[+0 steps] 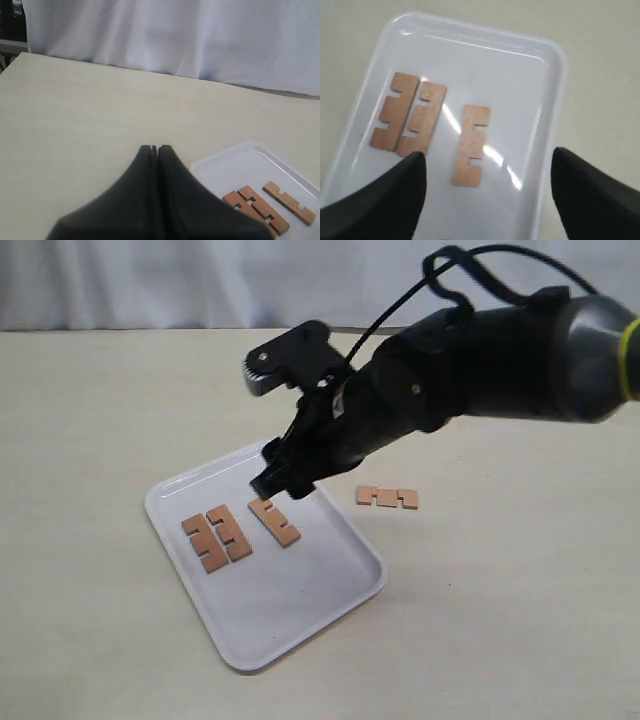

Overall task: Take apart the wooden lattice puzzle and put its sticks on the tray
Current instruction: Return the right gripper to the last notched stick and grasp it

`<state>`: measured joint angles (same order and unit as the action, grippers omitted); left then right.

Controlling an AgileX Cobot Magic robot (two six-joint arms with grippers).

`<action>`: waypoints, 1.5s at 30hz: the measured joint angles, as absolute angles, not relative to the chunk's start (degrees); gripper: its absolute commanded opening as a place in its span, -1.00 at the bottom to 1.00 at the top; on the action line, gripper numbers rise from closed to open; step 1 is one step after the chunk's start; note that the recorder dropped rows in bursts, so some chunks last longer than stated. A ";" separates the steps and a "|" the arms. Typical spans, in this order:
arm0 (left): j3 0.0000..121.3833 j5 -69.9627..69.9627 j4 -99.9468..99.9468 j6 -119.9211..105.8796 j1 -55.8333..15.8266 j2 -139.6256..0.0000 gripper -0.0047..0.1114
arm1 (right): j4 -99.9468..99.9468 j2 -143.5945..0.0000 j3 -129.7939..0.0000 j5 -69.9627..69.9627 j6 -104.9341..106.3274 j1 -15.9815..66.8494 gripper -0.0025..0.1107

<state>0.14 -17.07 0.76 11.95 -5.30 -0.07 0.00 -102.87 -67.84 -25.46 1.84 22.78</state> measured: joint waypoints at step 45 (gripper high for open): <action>0.14 -17.07 0.76 11.95 -5.30 -0.07 -0.92 | -10.93 -116.53 -67.17 -29.85 -18.43 7.58 -0.74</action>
